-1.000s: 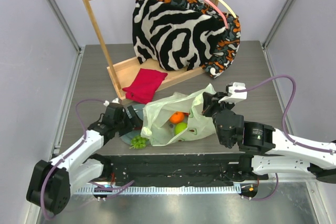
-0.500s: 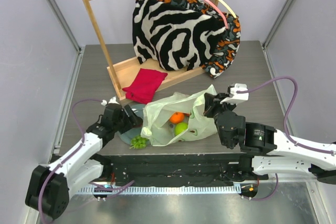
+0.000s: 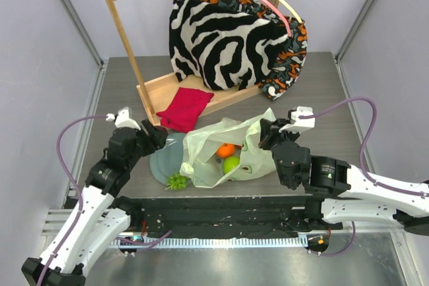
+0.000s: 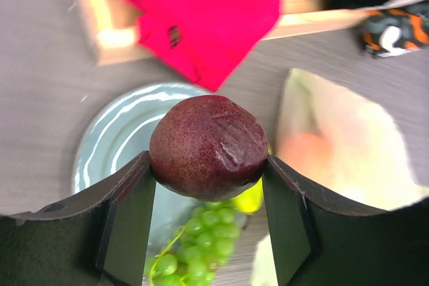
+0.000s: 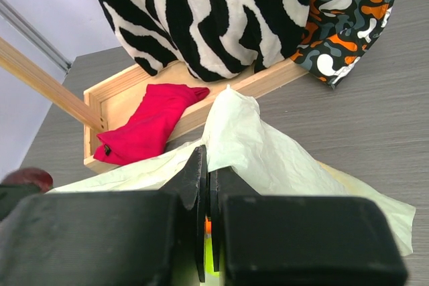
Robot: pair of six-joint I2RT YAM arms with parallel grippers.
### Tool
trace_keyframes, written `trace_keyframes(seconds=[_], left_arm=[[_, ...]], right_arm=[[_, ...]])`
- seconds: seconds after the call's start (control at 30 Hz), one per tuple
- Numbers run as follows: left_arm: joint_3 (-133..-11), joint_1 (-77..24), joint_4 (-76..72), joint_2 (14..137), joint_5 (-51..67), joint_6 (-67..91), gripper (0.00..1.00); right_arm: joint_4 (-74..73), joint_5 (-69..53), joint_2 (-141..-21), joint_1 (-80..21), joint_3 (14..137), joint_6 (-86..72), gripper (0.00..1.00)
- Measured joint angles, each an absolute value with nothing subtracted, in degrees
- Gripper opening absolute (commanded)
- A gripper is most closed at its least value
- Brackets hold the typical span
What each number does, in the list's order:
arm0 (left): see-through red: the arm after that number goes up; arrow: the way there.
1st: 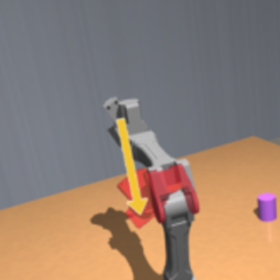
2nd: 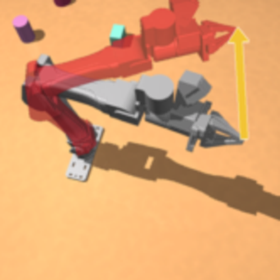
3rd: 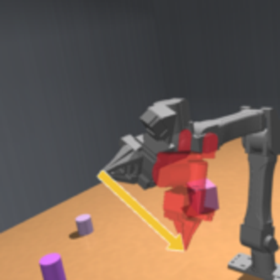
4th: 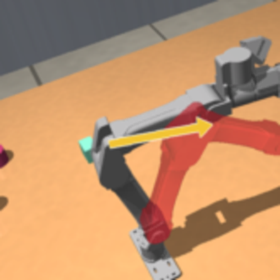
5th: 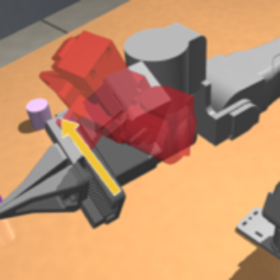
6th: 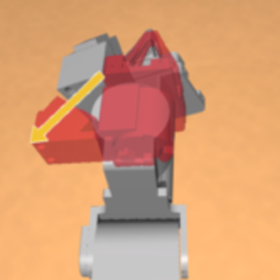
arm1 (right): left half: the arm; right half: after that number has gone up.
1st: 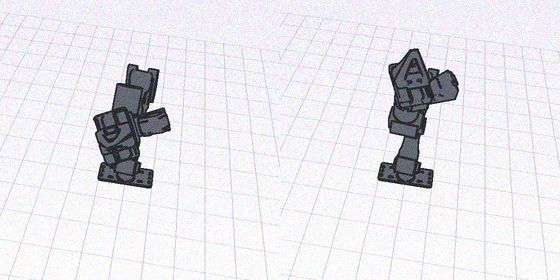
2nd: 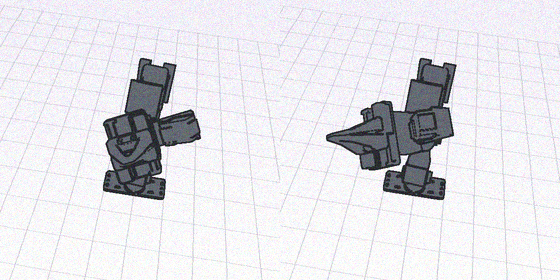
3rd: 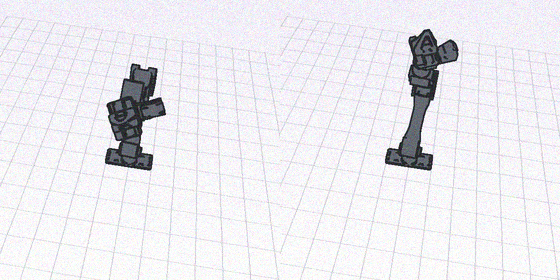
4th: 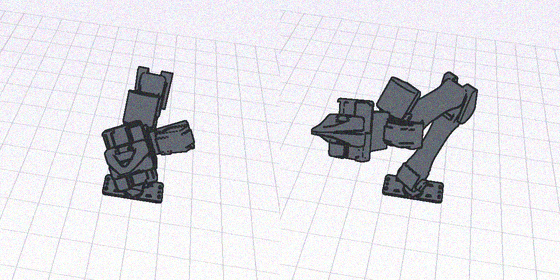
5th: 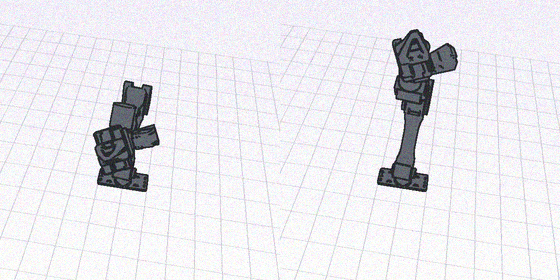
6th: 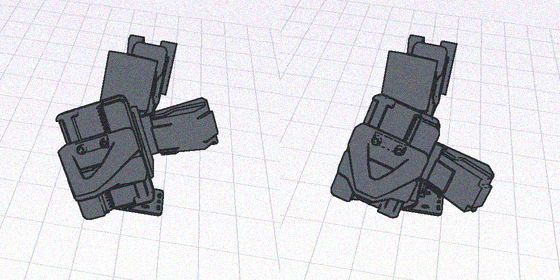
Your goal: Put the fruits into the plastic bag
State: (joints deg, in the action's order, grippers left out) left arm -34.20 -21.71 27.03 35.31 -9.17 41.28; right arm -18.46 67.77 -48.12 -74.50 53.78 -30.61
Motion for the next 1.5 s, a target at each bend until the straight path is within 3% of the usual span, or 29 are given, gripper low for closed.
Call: trace_keyframes(seconds=[0.2,0.57,0.7,0.87,1.13,1.5], left_arm=[[-42.8,-26.1,24.2,41.4,-5.7,37.3,0.55],[-54.4,-55.0,10.3,52.1,-5.1,29.2,0.56],[-54.5,-61.2,8.6,58.1,-4.6,26.5,0.56],[-53.2,-63.5,11.7,62.8,-8.0,25.5,0.57],[-48.2,-63.3,16.3,58.9,-16.1,26.9,0.59],[-47.4,-63.5,13.7,68.5,-12.2,31.0,0.59]], right_arm=[[-18.5,67.1,-49.5,-74.5,53.8,-30.7,0.01],[-18.5,67.0,-49.4,-74.4,53.8,-30.8,0.01],[-18.5,67.0,-49.2,-74.4,53.8,-30.8,0.01],[-18.6,67.0,-49.0,-74.3,53.8,-30.8,0.01],[-18.9,67.0,-48.8,-74.2,53.8,-31.1,0.01],[-19.0,66.7,-49.3,-74.1,53.8,-31.7,0.01]])
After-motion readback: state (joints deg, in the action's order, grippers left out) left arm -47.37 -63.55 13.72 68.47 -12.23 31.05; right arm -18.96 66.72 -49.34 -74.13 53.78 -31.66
